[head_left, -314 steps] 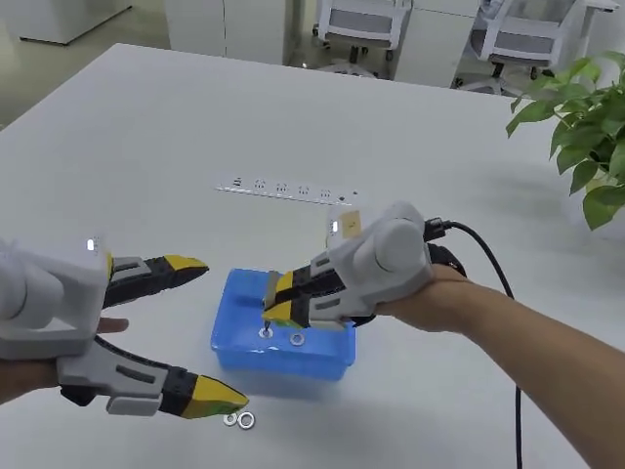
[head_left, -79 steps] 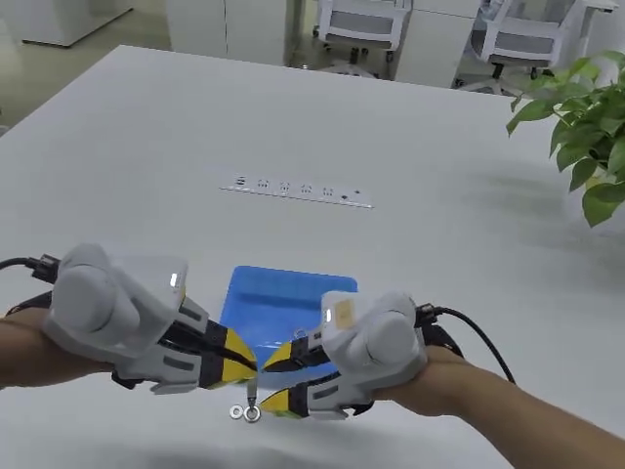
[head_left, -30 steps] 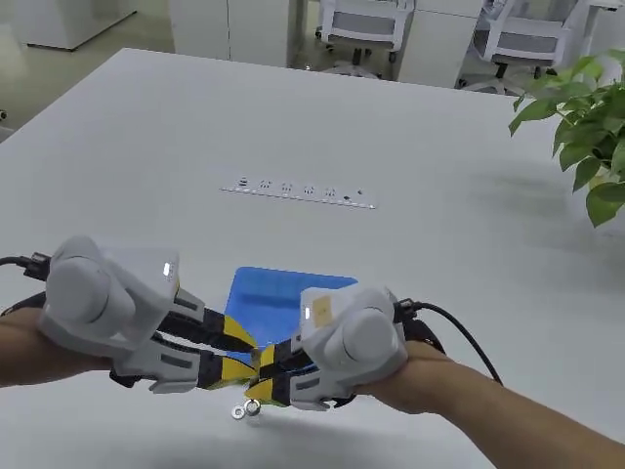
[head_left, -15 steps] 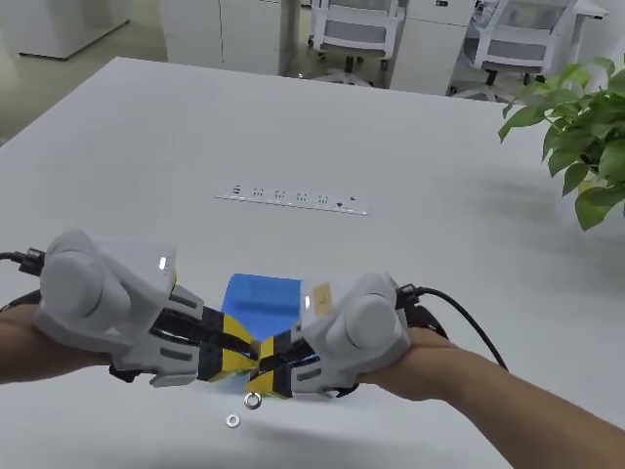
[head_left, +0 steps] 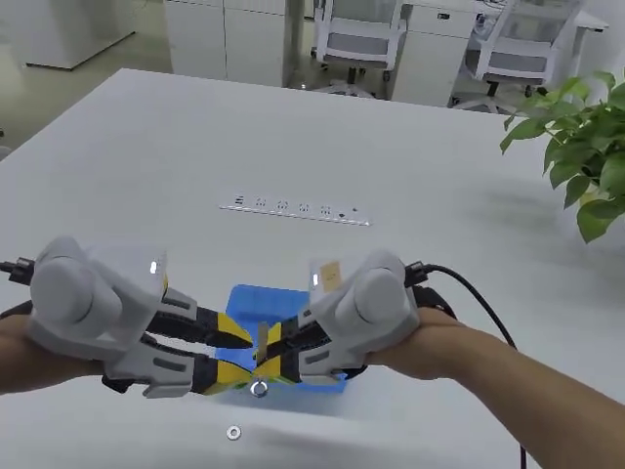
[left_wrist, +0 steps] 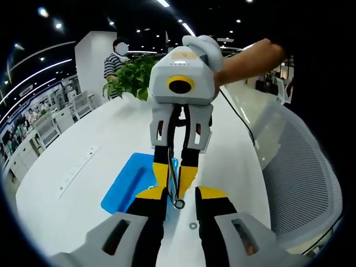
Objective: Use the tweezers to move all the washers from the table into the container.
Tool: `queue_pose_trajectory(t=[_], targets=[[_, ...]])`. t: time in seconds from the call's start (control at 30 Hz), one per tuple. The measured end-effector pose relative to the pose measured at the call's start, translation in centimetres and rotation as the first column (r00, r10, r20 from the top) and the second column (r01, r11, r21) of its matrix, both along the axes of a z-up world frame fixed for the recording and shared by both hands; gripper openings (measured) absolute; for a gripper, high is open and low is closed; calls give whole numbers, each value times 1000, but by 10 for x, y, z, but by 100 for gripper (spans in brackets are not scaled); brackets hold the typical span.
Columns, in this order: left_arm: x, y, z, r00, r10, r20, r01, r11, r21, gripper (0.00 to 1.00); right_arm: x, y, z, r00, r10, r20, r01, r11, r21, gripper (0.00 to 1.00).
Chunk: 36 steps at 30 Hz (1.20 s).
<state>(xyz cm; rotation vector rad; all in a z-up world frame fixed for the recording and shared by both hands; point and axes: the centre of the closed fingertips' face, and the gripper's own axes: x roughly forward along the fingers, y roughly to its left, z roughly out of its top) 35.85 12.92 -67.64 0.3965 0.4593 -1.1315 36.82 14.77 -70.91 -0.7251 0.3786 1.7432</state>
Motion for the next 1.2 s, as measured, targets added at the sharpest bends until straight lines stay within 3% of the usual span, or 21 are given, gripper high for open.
queue_pose_trajectory(t=[0.23, 0.3, 0.37, 0.47, 0.53, 0.6, 0.83, 1.2], targets=[[-1, 3, 3, 1000, 27, -10, -28, 999, -35, 36, 10, 1, 7, 1000, -14, -13, 14, 1000, 2, 9], [-1, 4, 1, 998, 47, -37, -49, 998, -46, 40, 15, 1, 8, 1000, -19, -10, 19, 1000, 2, 9], [-1, 6, 0, 999, 48, -25, -49, 998, -45, 44, 21, 1, 10, 1000, -24, -7, 24, 1000, 4, 9], [-1, 8, -1, 995, 79, -58, -83, 994, -66, 48, 30, 1, 12, 999, -35, -4, 35, 999, 10, 9], [0, 9, -2, 996, 81, -45, -84, 994, -65, 52, 34, 0, 12, 999, -40, -2, 40, 999, 11, 9], [2, 10, -3, 994, 96, -56, -100, 992, -71, 56, 39, 0, 11, 999, -44, 1, 44, 999, 12, 9], [8, 16, -3, 989, 132, -66, -138, 986, -92, 66, 58, 1, 3, 998, -61, 12, 61, 998, 14, 9], [15, 23, -5, 985, 157, -74, -164, 981, -107, 77, 74, 3, -16, 997, -77, 15, 76, 997, 10, 9]])
